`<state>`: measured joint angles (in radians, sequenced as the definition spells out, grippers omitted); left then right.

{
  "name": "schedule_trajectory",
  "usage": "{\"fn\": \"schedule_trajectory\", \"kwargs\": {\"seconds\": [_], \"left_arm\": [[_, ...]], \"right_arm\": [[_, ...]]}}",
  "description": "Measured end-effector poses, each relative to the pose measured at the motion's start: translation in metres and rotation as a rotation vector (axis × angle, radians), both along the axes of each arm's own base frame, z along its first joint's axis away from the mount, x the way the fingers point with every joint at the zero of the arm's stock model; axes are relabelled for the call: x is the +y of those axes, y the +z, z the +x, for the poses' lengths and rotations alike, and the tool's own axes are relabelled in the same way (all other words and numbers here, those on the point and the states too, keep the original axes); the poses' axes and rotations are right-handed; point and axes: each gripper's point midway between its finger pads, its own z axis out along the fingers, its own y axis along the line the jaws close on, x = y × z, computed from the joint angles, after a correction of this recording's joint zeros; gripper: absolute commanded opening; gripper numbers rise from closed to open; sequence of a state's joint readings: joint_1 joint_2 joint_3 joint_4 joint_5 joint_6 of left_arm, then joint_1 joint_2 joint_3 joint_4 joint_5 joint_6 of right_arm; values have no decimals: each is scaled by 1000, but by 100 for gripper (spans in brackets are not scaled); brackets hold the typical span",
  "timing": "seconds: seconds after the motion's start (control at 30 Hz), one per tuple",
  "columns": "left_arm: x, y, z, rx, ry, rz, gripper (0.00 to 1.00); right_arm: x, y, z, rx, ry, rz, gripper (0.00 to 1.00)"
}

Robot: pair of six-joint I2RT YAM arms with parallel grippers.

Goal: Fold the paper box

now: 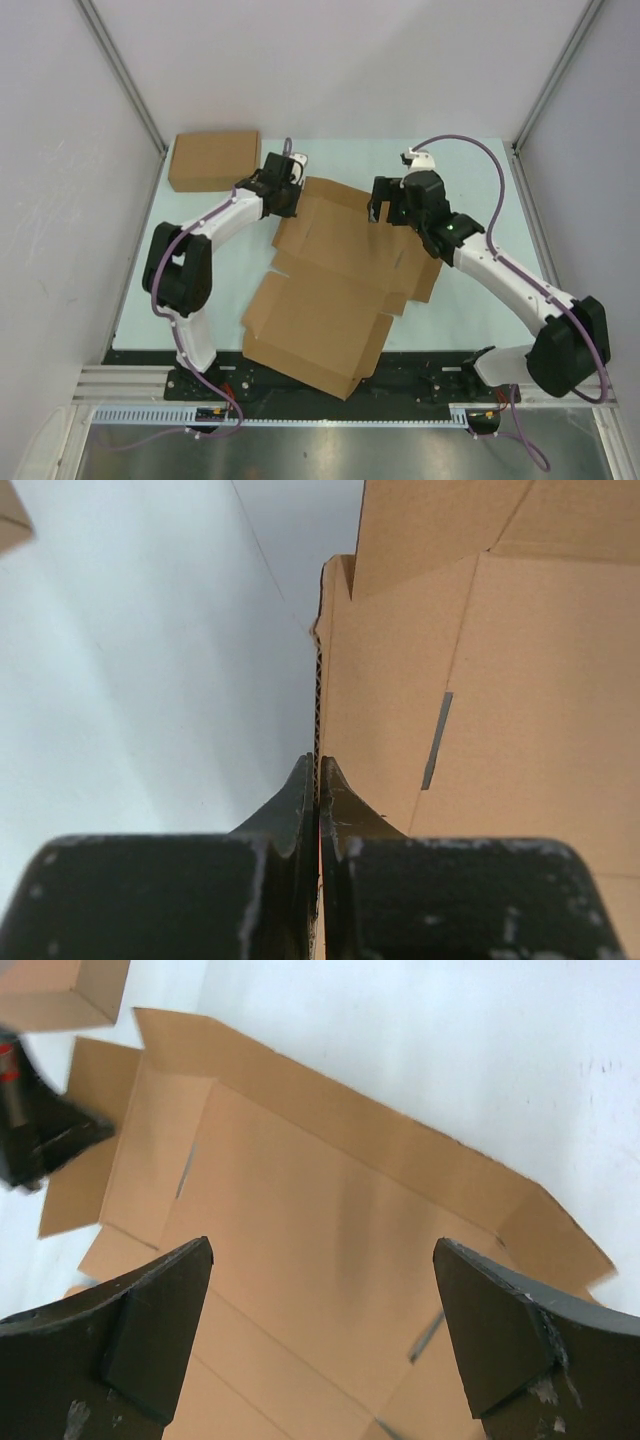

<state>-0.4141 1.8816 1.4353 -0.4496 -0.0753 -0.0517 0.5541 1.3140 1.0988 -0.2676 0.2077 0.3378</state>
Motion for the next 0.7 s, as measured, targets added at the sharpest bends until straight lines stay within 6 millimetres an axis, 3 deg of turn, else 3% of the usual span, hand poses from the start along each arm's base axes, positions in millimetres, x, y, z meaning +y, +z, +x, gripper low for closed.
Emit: {"fn": "schedule_trajectory", "kwargs": {"seconds": [0.13, 0.27, 0.57, 0.7], "left_arm": [[-6, 17, 13, -96, 0, -42, 0], [-10, 21, 22, -148, 1, -66, 0], [-11, -8, 24, -120, 6, -61, 1], [-13, -15, 22, -89, -6, -38, 0]], "right_arm": [[-1, -10, 31, -36, -12, -10, 96], [-1, -15, 55, -62, 5, -46, 96], [16, 50, 104, -230, 86, -102, 96], [31, 42, 126, -234, 178, -140, 96]]}}
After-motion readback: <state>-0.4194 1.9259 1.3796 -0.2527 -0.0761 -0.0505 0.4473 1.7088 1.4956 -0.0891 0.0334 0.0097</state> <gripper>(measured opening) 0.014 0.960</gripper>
